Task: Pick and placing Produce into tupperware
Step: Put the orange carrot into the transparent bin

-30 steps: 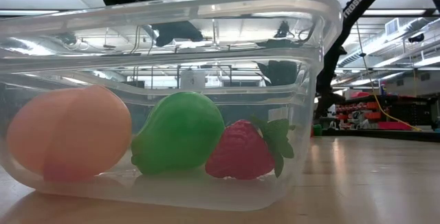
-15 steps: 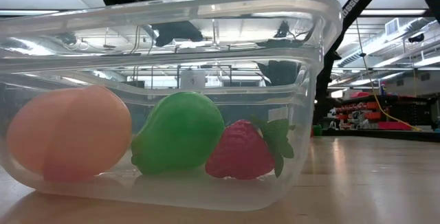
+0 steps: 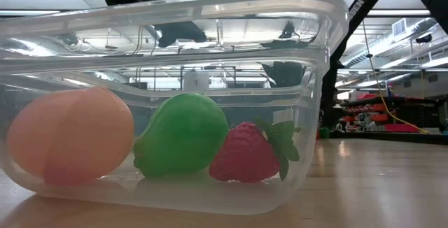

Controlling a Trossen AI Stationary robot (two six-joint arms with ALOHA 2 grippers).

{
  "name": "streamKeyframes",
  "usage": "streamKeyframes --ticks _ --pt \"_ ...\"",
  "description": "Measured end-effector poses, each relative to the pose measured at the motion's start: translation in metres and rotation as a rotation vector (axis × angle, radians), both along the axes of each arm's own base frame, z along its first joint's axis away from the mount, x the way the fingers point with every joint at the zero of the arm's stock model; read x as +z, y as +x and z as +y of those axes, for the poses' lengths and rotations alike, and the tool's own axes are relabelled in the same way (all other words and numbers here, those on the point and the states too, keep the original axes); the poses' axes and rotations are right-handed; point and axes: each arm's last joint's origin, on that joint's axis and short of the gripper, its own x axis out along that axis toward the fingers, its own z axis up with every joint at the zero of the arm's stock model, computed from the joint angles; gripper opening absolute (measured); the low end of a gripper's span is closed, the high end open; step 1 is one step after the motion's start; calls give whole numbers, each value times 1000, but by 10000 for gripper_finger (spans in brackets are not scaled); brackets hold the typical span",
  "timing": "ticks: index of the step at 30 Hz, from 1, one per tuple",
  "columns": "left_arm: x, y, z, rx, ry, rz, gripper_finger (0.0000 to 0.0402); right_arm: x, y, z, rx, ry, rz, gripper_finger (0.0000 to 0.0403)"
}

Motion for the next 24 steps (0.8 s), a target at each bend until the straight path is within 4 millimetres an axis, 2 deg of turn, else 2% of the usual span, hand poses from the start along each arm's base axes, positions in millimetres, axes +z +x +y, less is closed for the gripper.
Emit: streamKeyframes --ticks 3,12,17,24 --pt "0 0 0 0 0 0 20 2 1 -2 -14 -24 -9 178" --pt "0 0 0 0 0 0 18 3 2 -1 -9 -28 -11 109" --pt "0 0 0 0 0 0 12 7 2 0 -27 -30 -16 113" --pt "0 0 0 -1 0 0 24 33 -2 6 -59 -84 -50 113"
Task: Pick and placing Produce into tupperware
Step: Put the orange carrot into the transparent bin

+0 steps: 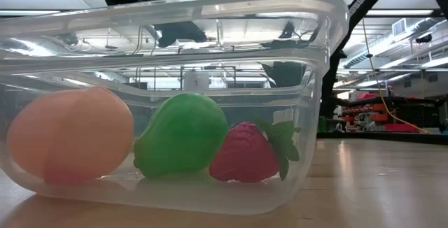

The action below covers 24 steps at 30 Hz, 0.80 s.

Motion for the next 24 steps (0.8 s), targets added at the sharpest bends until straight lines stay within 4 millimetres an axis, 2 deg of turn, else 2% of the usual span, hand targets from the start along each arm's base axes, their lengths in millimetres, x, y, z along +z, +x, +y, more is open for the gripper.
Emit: streamKeyframes --ticks 9,24 --pt "0 0 0 -4 8 2 20 38 -12 16 -28 -73 24 111" --pt "0 0 0 -11 23 4 24 129 -40 64 -114 -342 -127 111"
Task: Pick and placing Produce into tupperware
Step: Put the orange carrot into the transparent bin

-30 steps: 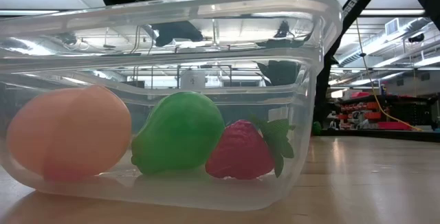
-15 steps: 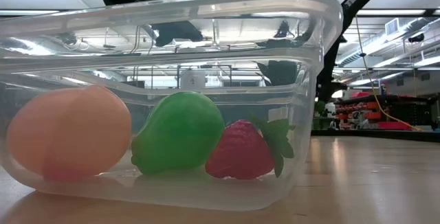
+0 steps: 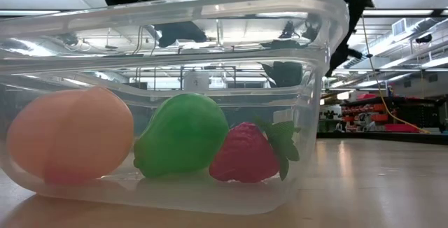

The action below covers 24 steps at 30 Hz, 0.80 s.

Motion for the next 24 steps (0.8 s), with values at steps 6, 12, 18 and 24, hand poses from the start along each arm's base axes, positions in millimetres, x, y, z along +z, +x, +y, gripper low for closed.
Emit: streamKeyframes --ticks 6,12,18,24 --pt "0 0 -1 -5 1 0 15 24 -5 18 24 -113 -51 111" --pt "0 3 -7 -29 2 0 14 49 3 40 74 -299 -83 108" --pt "0 5 -14 -55 4 0 25 76 18 75 180 -469 -186 104" --pt "0 6 -16 -65 4 0 23 94 30 112 302 -528 -345 104"
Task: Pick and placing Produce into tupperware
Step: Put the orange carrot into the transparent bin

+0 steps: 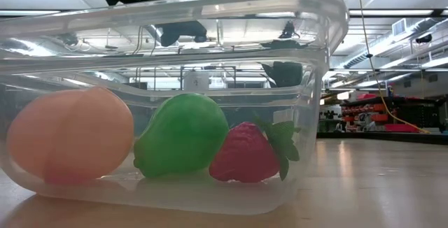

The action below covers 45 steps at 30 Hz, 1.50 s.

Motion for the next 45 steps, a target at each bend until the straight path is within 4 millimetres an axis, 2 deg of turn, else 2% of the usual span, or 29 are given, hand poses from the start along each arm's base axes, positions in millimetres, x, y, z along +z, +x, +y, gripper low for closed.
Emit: streamKeyframes --ticks 7,13,22,25,30,37,45 --pt "0 0 1 -6 18 1 14 13 24 39 194 -32 -132 103" --pt "0 0 1 -8 21 1 21 20 47 75 330 -104 -217 103" --pt "0 0 0 -24 53 8 16 8 73 137 405 -59 -195 103" --pt "-1 0 0 -25 55 8 12 -2 80 160 403 -24 -187 103" --pt "-1 0 0 -41 87 10 18 -33 85 198 352 58 -199 106" --pt "-1 0 0 -43 89 10 27 -69 83 239 304 139 -233 106" --pt "-1 0 0 -31 55 8 15 -104 75 290 275 208 -237 107"
